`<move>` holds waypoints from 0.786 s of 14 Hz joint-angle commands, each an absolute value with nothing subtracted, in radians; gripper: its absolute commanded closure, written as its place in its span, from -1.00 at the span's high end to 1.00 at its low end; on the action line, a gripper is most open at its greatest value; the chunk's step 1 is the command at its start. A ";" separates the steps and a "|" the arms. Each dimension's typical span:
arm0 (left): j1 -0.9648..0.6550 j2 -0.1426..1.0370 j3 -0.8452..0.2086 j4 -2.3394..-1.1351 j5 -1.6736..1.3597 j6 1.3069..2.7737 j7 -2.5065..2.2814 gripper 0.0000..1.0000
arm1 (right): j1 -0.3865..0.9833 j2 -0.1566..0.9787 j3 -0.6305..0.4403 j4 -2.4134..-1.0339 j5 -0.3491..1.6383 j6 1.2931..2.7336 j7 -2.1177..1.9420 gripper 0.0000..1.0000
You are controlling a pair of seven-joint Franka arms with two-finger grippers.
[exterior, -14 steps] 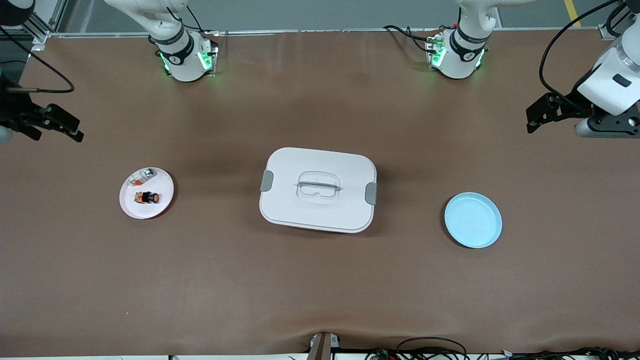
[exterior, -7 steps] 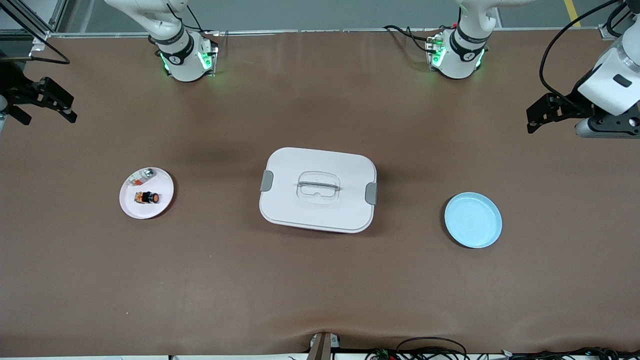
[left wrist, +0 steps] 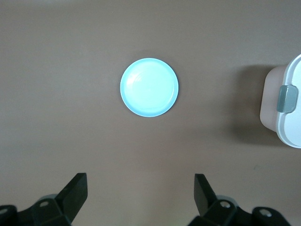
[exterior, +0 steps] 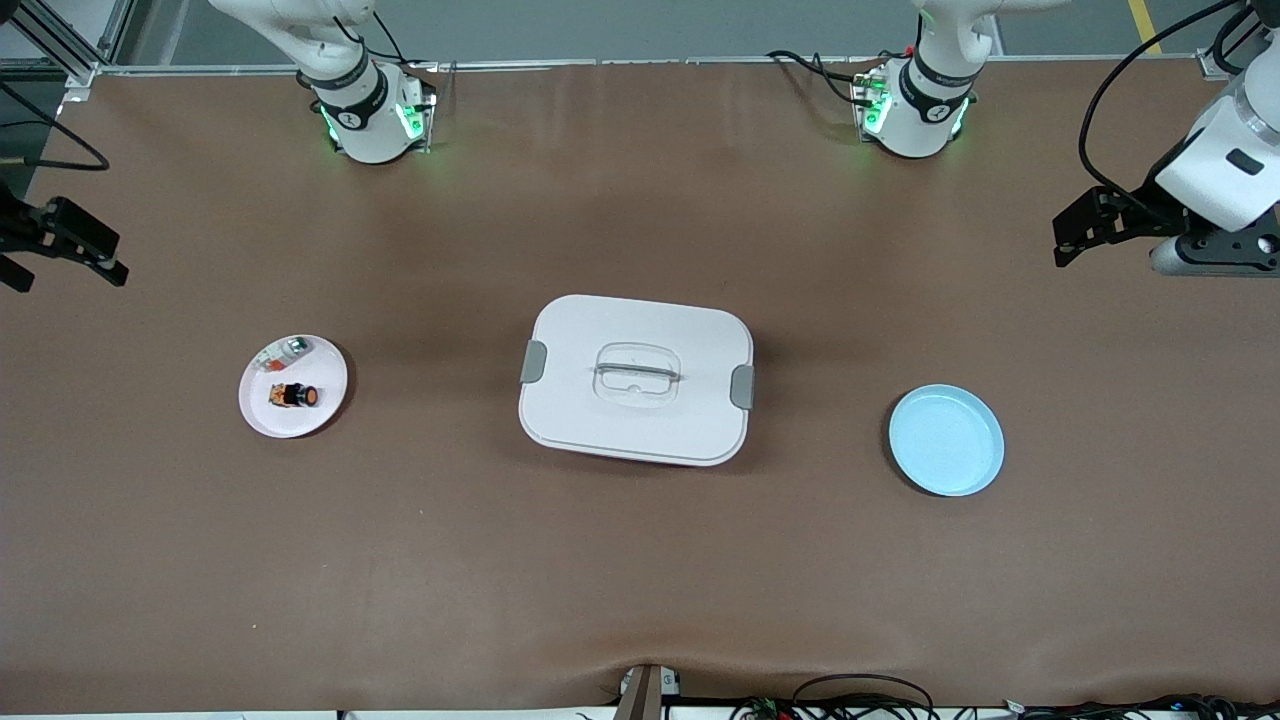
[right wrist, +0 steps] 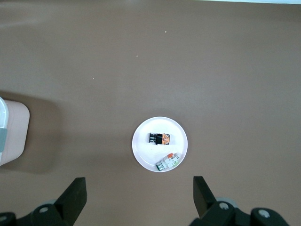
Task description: Transfer orange switch to right arm and place
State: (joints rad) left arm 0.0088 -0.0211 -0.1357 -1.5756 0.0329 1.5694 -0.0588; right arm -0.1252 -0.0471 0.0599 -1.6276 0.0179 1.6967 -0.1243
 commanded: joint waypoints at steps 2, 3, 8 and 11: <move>0.012 -0.014 -0.133 -1.555 0.018 1.562 -0.049 1.00 | -0.117 -0.008 0.060 -1.557 0.015 1.663 -0.091 1.00; 0.012 -0.014 -0.133 -1.555 0.020 1.562 -0.048 1.00 | -0.117 -0.006 0.058 -1.554 0.017 1.663 -0.092 1.00; 0.014 -0.014 -0.132 -1.555 0.018 1.562 -0.043 1.00 | -0.019 0.014 -0.024 -1.551 0.015 1.663 -0.089 1.00; 0.014 -0.014 -0.132 -1.554 0.018 1.562 -0.046 1.00 | -0.008 0.014 -0.043 -1.549 0.015 1.664 -0.091 1.00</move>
State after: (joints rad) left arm 0.0098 -0.0211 -0.1354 -1.5753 0.0329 1.5694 -0.0588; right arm -0.0296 -0.0014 -0.0201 -1.5821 0.0178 1.6809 -0.1051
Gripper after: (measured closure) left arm 0.000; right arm 0.000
